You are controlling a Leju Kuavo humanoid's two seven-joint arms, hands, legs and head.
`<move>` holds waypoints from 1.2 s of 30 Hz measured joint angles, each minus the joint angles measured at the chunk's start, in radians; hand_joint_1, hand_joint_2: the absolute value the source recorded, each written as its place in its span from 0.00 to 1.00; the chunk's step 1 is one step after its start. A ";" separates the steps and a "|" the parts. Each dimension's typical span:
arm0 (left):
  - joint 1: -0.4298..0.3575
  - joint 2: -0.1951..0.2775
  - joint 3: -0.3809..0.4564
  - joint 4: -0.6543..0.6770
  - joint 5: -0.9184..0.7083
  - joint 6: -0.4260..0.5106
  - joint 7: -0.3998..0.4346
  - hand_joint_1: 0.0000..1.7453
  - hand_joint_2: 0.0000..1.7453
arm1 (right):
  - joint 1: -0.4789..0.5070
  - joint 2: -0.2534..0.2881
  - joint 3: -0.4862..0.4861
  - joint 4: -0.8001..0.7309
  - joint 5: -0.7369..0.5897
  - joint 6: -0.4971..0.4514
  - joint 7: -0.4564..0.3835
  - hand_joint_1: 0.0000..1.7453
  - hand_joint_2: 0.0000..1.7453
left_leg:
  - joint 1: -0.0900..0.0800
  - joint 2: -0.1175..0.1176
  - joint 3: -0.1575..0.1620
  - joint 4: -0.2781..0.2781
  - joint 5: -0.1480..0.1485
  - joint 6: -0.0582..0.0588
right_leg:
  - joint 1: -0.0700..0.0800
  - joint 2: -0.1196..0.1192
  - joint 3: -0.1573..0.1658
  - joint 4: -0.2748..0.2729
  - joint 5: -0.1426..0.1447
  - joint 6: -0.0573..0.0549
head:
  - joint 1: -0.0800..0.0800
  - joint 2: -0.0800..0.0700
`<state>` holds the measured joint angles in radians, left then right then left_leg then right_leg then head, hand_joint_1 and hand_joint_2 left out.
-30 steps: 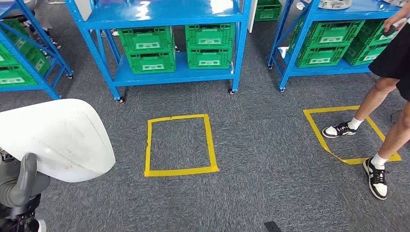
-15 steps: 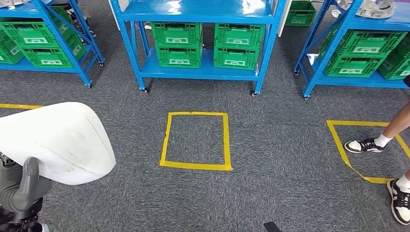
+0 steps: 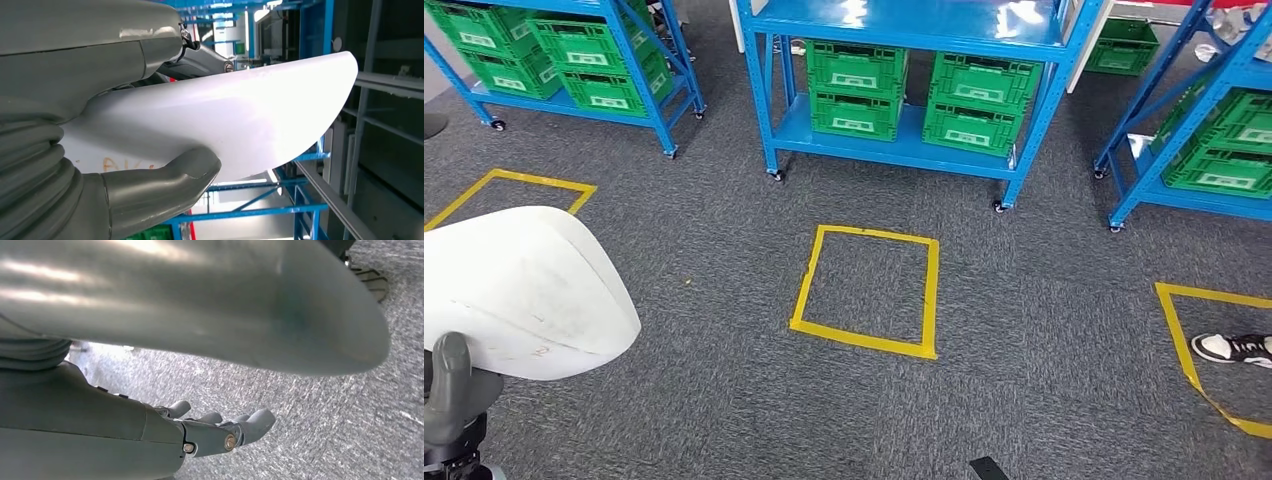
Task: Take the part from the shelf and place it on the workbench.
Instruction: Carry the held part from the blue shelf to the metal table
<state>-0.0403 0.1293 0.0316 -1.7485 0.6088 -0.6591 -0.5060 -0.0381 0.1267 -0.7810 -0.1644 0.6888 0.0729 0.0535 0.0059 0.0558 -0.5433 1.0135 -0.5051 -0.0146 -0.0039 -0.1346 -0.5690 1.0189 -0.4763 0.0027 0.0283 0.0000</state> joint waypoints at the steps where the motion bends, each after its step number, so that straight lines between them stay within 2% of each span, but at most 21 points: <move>1: 0.000 0.000 0.004 -0.002 0.000 0.000 0.000 1.00 1.00 | -0.001 0.000 0.000 0.000 0.002 0.000 0.002 0.00 0.00 | 0.001 -0.012 -0.001 -0.003 0.006 0.007 | -0.003 0.009 -0.001 0.004 -0.005 0.007 | 0.000 0.000; 3: -0.001 0.000 0.008 -0.005 -0.001 0.001 -0.003 1.00 1.00 | -0.001 0.000 0.000 0.000 0.003 0.000 0.003 0.00 0.00 | 0.005 -0.036 -0.004 -0.008 0.020 0.021 | -0.007 0.064 -0.023 0.061 -0.048 0.019 | 0.001 0.000; 4: -0.002 0.000 0.008 -0.006 -0.002 0.001 -0.007 1.00 1.00 | 0.000 0.000 0.000 0.000 0.004 0.000 0.002 0.00 0.00 | 0.006 -0.048 -0.009 -0.008 0.024 0.025 | -0.009 0.099 -0.048 0.121 -0.085 0.022 | 0.002 0.000; 6: 0.000 -0.002 0.008 -0.009 -0.005 0.006 -0.014 1.00 1.00 | 0.003 0.000 0.000 0.000 0.007 0.001 0.002 0.00 0.00 | 0.004 -0.077 -0.019 -0.005 0.030 0.030 | -0.009 0.127 -0.105 0.252 -0.144 0.023 | 0.004 0.000; 7: 0.003 -0.003 0.009 -0.012 -0.005 0.009 -0.016 1.00 1.00 | 0.004 0.000 0.001 0.000 0.009 0.001 0.003 0.00 0.00 | 0.003 -0.093 -0.023 -0.002 0.032 0.030 | -0.009 0.130 -0.119 0.284 -0.149 0.021 | 0.004 0.000; 9: 0.006 -0.006 0.009 -0.017 -0.002 0.016 -0.017 1.00 1.00 | 0.004 0.000 0.001 0.000 0.011 0.006 0.004 0.00 0.00 | 0.002 -0.124 -0.028 0.004 0.034 0.028 | -0.008 0.137 -0.087 0.223 -0.102 0.015 | 0.004 0.000; 11: 0.006 -0.009 0.010 -0.024 0.000 0.021 -0.023 1.00 1.00 | 0.004 0.000 0.001 0.000 0.012 0.014 0.001 0.00 0.00 | 0.002 -0.151 -0.031 0.008 0.036 0.022 | -0.006 0.177 -0.017 0.079 -0.041 0.006 | 0.003 0.000; 13: 0.005 -0.010 0.012 -0.029 0.000 0.025 -0.033 1.00 1.00 | 0.002 0.000 0.001 0.000 0.013 0.019 -0.005 0.00 0.00 | 0.004 -0.173 -0.038 0.008 0.040 0.010 | -0.002 0.206 0.016 0.004 -0.022 0.000 | 0.004 0.000; 15: 0.006 -0.012 0.016 -0.033 0.001 0.025 -0.039 1.00 1.00 | 0.000 0.002 0.002 0.000 0.017 0.019 -0.009 0.00 0.00 | 0.005 -0.195 -0.046 0.002 0.047 -0.005 | 0.000 0.191 0.017 -0.002 -0.019 -0.008 | 0.005 0.000; 17: 0.006 -0.013 0.021 -0.037 -0.003 0.030 -0.040 1.00 1.00 | -0.001 0.003 0.002 0.000 0.020 0.020 -0.013 0.00 0.00 | 0.003 -0.165 -0.059 0.017 0.038 -0.014 | -0.004 0.165 0.021 -0.014 -0.011 -0.021 | 0.003 0.000; 20: 0.004 -0.015 0.023 -0.039 -0.013 0.039 -0.035 1.00 1.00 | 0.002 0.004 0.002 0.000 0.020 0.024 -0.018 0.00 0.00 | 0.003 -0.077 -0.131 0.171 -0.053 -0.026 | -0.007 0.122 0.019 -0.022 -0.006 -0.033 | -0.003 0.000; 22: 0.006 -0.016 0.023 -0.038 -0.015 0.041 -0.035 1.00 1.00 | 0.004 0.004 0.002 0.000 0.020 0.029 -0.020 0.00 0.00 | 0.008 -0.064 -0.175 0.274 -0.093 -0.035 | -0.006 0.091 0.013 -0.019 -0.006 -0.033 | -0.003 0.000; 23: 0.006 -0.016 0.023 -0.038 -0.016 0.041 -0.035 1.00 1.00 | 0.004 0.004 0.003 0.000 0.021 0.031 -0.023 0.00 0.00 | 0.010 -0.061 -0.172 0.277 -0.086 -0.038 | -0.007 0.076 0.011 -0.017 -0.006 -0.032 | -0.003 0.000; 25: 0.006 -0.016 0.024 -0.038 -0.016 0.041 -0.037 1.00 1.00 | 0.003 0.006 0.004 0.000 0.022 0.035 -0.028 0.00 0.00 | 0.014 -0.036 -0.105 0.168 -0.032 -0.042 | -0.008 0.048 0.010 -0.010 -0.010 -0.027 | -0.003 0.000; 27: 0.003 -0.017 0.024 -0.037 -0.013 0.040 -0.033 1.00 1.00 | 0.003 0.008 0.005 0.000 0.022 0.034 -0.028 0.00 0.00 | 0.014 0.011 -0.036 0.050 0.007 -0.033 | -0.005 0.026 0.010 0.000 -0.018 -0.014 | -0.002 0.000; 29: 0.001 -0.017 0.023 -0.033 -0.006 0.036 -0.028 1.00 1.00 | 0.002 0.007 0.005 0.000 0.022 0.033 -0.025 0.00 0.00 | 0.010 0.025 -0.026 0.018 0.012 -0.016 | 0.000 0.006 0.015 0.004 -0.022 0.000 | 0.001 0.000; 30: 0.001 -0.017 0.023 -0.032 -0.004 0.034 -0.029 1.00 1.00 | 0.001 0.008 0.005 0.000 0.022 0.033 -0.024 0.00 0.00 | 0.009 0.010 -0.031 0.018 0.015 -0.007 | -0.001 -0.005 0.018 0.002 -0.023 0.006 | 0.002 0.000; 31: 0.001 -0.017 0.023 -0.031 -0.002 0.032 -0.032 1.00 1.00 | 0.000 0.008 0.005 0.000 0.022 0.033 -0.023 0.00 0.00 | 0.009 -0.002 -0.033 0.016 0.018 0.000 | -0.004 -0.002 0.021 0.004 -0.025 0.014 | 0.003 0.000; 33: -0.002 -0.017 0.023 -0.030 -0.001 0.028 -0.035 1.00 1.00 | 0.000 0.009 0.005 0.000 0.022 0.033 -0.023 0.00 0.00 | 0.012 -0.028 -0.034 0.012 0.026 0.015 | -0.011 0.052 0.006 0.043 -0.059 0.027 | 0.005 0.000; 35: -0.007 -0.018 0.023 -0.028 -0.001 0.026 -0.036 1.00 1.00 | 0.003 0.009 0.005 0.000 0.022 0.033 -0.022 0.00 0.00 | 0.012 -0.052 -0.038 0.010 0.034 0.026 | -0.012 0.116 -0.047 0.161 -0.127 0.031 | 0.007 0.000; 36: -0.008 -0.019 0.023 -0.026 -0.001 0.025 -0.035 1.00 1.00 | 0.005 0.010 0.005 0.000 0.022 0.033 -0.021 0.00 0.00 | 0.010 -0.067 -0.042 0.011 0.036 0.029 | -0.011 0.127 -0.081 0.231 -0.156 0.030 | 0.007 0.000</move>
<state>-0.0480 0.1106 0.0549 -1.7744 0.6077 -0.6337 -0.5415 -0.0333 0.1362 -0.7755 -0.1644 0.7108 0.1056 0.0324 0.0160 -0.0112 -0.5848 1.0245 -0.4687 0.0142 -0.0152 -0.0075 -0.6497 1.2500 -0.6327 0.0327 0.0358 0.0000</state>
